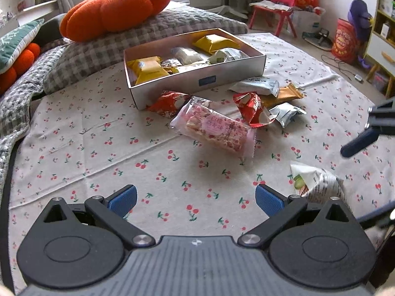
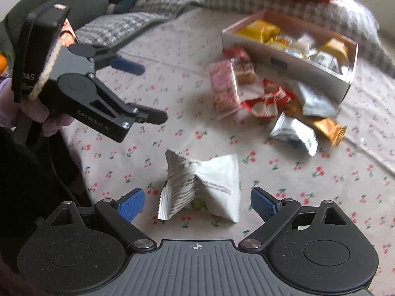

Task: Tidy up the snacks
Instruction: 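Grasp the white paper packet with the right tool while the left tool grasps the pink-labelled clear packet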

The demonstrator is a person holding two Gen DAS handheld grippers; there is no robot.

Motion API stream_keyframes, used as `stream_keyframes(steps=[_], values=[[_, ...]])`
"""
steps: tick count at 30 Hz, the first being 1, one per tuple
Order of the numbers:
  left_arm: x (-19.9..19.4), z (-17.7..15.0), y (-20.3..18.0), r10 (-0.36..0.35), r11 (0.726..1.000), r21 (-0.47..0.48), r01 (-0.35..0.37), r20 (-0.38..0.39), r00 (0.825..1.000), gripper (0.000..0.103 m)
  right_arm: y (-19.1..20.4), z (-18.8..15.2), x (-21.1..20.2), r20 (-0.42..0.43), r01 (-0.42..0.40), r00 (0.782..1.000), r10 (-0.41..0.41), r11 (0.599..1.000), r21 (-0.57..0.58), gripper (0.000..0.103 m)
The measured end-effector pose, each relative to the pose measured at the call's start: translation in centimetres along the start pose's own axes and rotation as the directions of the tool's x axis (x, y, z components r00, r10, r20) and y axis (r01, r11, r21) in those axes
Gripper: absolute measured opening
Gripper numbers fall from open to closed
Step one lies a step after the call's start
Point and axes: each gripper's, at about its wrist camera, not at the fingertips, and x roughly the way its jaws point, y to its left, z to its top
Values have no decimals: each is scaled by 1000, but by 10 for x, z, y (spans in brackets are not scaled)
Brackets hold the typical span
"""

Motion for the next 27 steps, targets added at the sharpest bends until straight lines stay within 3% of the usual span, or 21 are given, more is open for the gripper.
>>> stream_keyframes(steps=[7, 12, 17, 18, 22, 27], values=[[10, 12, -3, -32, 995, -90, 34, 23, 999, 102, -1, 1, 21, -26, 33, 999, -32, 998, 50, 93], [18, 22, 3, -54, 977, -203, 60, 33, 998, 102, -4, 1, 26, -24, 50, 999, -49, 998, 46, 92], [27, 32, 6, -62, 957, -280, 69, 33, 997, 99, -4, 1, 27, -15, 37, 999, -36, 999, 31, 82], [29, 34, 5, -62, 954, -290, 69, 33, 998, 98, -4, 1, 28, -16, 39, 999, -39, 999, 27, 75], [37, 40, 2, -77, 941, -328, 81, 25, 997, 91, -7, 3, 27, -16, 51, 999, -51, 998, 21, 65], [45, 46, 3, -90, 917, -388, 95, 29, 995, 84, -15, 3, 21, 3, 36, 999, -37, 998, 44, 60]])
